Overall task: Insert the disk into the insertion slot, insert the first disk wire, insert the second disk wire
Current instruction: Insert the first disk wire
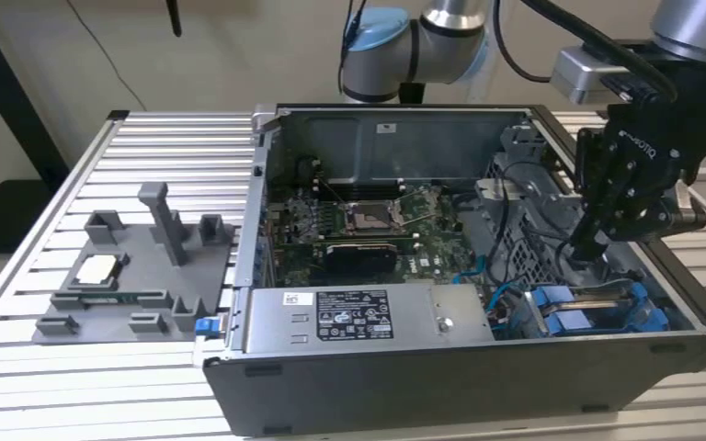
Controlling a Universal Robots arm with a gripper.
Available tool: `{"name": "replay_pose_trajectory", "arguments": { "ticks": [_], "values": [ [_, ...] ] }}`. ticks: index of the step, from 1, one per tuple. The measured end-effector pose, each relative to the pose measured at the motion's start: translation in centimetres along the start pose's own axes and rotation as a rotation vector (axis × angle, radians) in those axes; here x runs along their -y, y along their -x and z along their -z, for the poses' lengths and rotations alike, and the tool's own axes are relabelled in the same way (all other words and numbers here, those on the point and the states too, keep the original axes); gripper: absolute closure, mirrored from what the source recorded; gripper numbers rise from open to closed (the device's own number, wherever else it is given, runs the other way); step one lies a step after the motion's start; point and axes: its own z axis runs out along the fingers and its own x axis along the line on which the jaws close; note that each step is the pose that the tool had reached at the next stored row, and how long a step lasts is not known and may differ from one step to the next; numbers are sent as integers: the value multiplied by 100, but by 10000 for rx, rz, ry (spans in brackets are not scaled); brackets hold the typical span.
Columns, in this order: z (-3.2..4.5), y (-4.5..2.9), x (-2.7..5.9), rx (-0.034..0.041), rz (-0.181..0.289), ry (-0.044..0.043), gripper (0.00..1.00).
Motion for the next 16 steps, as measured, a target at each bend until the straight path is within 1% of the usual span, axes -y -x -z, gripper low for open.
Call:
{"name": "replay_pose_trajectory", "arguments": {
  "ticks": [2,7,8,10,11,12,13,14,16],
  "values": [
    [-8,-3,1,-88,-3,-5,81],
    [-32,-9,4,-268,-5,-34,81],
    [-39,-10,5,-287,-5,-43,81],
    [-55,-13,7,-288,-8,-62,81],
    [-61,-15,8,-276,-10,-67,81],
    [-66,-18,10,-224,-9,-70,81],
    [-69,-21,13,-133,-8,-70,81],
    [-70,-27,18,-16,-5,-66,81],
    [-73,-41,29,255,-2,-53,81]
  ]
}}
